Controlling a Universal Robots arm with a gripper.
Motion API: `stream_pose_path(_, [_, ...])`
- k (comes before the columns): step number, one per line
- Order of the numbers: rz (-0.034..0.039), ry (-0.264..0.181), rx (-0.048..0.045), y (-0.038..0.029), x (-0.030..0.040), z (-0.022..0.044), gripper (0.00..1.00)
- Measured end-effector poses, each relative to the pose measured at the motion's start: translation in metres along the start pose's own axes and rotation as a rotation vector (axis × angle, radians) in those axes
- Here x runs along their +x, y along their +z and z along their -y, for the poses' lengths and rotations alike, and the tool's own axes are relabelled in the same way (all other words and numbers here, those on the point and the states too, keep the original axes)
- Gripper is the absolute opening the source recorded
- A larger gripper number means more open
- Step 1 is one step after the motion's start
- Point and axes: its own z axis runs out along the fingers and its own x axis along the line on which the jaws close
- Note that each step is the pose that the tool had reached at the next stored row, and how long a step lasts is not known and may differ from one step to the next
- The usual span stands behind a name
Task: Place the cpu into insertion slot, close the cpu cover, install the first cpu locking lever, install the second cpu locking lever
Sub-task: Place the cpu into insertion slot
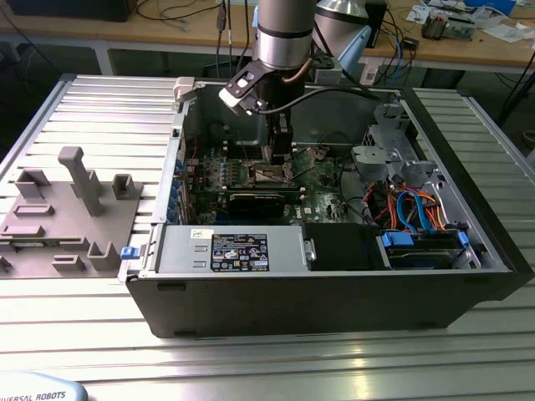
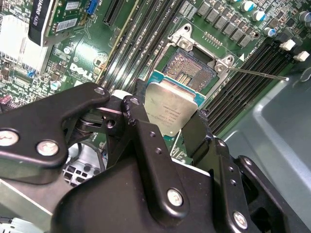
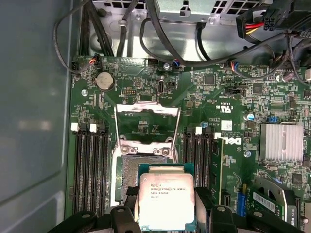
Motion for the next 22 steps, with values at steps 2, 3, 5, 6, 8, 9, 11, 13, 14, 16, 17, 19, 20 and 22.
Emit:
stream_pose_path(2, [0.0002,0.007,0.0002,0.0001,0.0000,0.0000,0.54])
stream_pose_path(3, [0.0002,0.007,0.0002,0.0001,0.0000,0.0000,0.54])
stream_pose_path(5, [-0.0005,0.008,0.0002,0.0002,0.0000,0.0000,0.54])
stream_pose_path(6, [-0.0006,0.008,0.0001,0.0003,0.0000,0.0000,0.54])
stream_pose_path(8, [-0.0006,0.007,0.0002,0.0005,0.0001,0.0000,0.54])
stream_pose_path(9, [-0.0007,0.007,0.0001,0.0008,0.0001,0.0000,0.54])
stream_pose_path(11, [-0.0006,0.008,0.0002,0.0018,0.0001,0.0001,0.54])
stream_pose_path(13, [-0.0006,0.008,0.0002,0.0027,0.0002,0.0001,0.54])
stream_pose_path(14, [-0.0005,0.008,0.0002,0.0029,0.0002,0.0001,0.54])
stream_pose_path(16, [-0.0005,0.008,0.0003,0.0034,0.0002,0.0001,0.54])
stream_pose_path(17, [-0.0005,0.008,0.0002,0.0036,0.0002,0.0001,0.54])
stream_pose_path(19, [-0.0006,0.008,0.0002,0.0042,0.0002,0.0002,0.54])
stream_pose_path(20, [-0.0006,0.008,0.0002,0.0046,0.0002,0.0001,0.54])
stream_pose_path(22, [-0.0005,0.008,0.0002,0.0050,0.0002,0.0002,0.54])
